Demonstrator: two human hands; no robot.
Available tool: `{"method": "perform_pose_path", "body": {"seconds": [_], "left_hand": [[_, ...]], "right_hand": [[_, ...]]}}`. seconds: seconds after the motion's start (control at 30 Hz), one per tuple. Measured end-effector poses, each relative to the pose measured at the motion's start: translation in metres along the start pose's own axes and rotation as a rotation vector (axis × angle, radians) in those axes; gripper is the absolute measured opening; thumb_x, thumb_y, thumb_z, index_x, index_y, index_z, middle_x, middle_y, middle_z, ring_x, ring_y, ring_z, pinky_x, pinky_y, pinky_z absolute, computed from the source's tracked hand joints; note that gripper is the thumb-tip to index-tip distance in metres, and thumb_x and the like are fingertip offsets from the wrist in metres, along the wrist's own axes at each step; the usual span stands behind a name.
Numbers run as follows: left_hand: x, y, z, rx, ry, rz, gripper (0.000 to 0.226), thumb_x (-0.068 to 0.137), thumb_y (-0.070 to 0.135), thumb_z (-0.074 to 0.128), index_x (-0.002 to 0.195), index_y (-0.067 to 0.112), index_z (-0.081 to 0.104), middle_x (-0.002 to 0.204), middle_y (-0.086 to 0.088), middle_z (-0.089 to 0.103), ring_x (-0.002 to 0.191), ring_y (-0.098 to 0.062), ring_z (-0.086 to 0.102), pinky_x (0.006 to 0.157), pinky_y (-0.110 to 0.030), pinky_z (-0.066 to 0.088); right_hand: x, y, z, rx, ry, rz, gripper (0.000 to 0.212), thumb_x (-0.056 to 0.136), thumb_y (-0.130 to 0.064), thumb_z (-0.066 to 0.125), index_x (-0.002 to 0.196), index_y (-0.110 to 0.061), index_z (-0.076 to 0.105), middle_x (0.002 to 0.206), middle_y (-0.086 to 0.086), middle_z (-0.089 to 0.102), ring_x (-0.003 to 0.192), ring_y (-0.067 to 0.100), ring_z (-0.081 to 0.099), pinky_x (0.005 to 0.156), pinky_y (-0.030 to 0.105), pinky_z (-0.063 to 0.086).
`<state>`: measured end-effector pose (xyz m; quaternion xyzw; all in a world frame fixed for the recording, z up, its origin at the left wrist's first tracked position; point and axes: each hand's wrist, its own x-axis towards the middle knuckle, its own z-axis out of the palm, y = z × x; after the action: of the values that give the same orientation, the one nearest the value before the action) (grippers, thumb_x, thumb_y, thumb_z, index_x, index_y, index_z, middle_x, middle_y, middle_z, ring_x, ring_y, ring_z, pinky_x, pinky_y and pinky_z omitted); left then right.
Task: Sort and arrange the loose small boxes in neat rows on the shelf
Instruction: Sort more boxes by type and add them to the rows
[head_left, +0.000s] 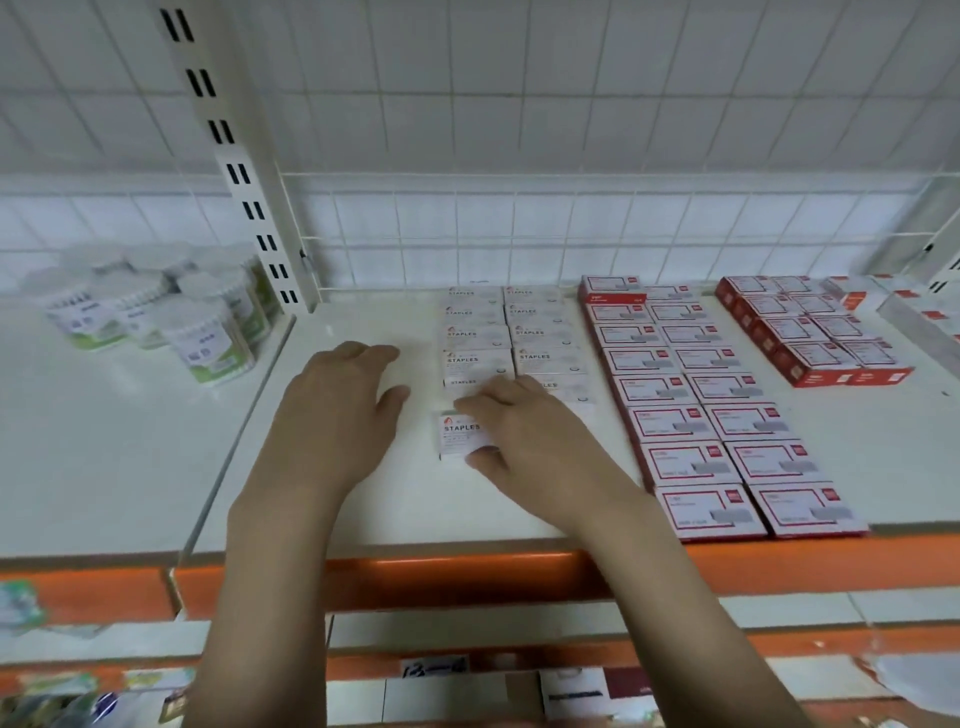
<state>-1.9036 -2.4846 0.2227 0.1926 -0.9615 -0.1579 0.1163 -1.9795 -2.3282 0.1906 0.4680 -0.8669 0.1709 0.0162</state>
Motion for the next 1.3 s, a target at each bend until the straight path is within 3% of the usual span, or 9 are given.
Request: {"method": "perform_pose_path", "body": {"seconds": [0.27,0.6,0.97,1.13,1.3], "left_hand": [[0.0,-0.01,0.01,-0.023,-0.097,0.034,0.043,0.095,0.029,0.048,0.136,0.017,0.044,0.136,-0.005,0.047,0.124,-0.026,0.041,0.101,-0.036,0.033],[-0.001,-0.019,0.011,-0.027,-0.129,0.063,0.044,0.095,0.031,0.046,0.137,0.019,0.042,0.137,-0.002,0.044,0.125,-0.023,0.039,0.103,-0.034,0.032],[0.004,-0.009,0.012,-0.01,-0.124,0.116,0.044,0.094,0.03,0.048,0.136,0.017,0.043,0.135,-0.003,0.046,0.123,-0.025,0.041,0.101,-0.036,0.034],[0.007,0.014,0.014,-0.016,-0.116,0.175,0.044,0.094,0.03,0.048,0.136,0.017,0.043,0.135,-0.004,0.046,0.123,-0.025,0.04,0.101,-0.035,0.032],[0.01,0.057,0.024,-0.018,-0.127,0.262,0.043,0.094,0.031,0.047,0.134,0.017,0.045,0.135,-0.003,0.047,0.123,-0.025,0.04,0.102,-0.037,0.033]], "right_hand": [[-0.013,-0.007,0.011,-0.008,0.146,0.033,0.037,0.07,0.006,0.063,0.1,-0.014,0.07,0.096,0.003,0.063,0.09,0.027,0.055,0.07,0.036,0.053],[0.011,-0.003,0.013,-0.041,0.101,0.132,0.039,0.082,0.002,0.051,0.112,-0.018,0.066,0.117,0.0,0.056,0.106,0.023,0.046,0.087,0.031,0.043],[0.02,0.005,0.016,-0.014,0.133,0.141,0.039,0.079,0.005,0.051,0.111,-0.013,0.066,0.108,0.005,0.058,0.099,0.027,0.048,0.084,0.038,0.046],[0.001,0.014,0.004,-0.016,0.228,0.152,0.031,0.078,-0.004,0.057,0.107,-0.007,0.065,0.104,0.011,0.062,0.095,0.034,0.053,0.08,0.042,0.049],[-0.036,0.041,-0.027,-0.068,0.307,0.251,0.036,0.076,-0.016,0.053,0.109,-0.007,0.064,0.103,0.011,0.064,0.094,0.033,0.056,0.079,0.039,0.049]]}}
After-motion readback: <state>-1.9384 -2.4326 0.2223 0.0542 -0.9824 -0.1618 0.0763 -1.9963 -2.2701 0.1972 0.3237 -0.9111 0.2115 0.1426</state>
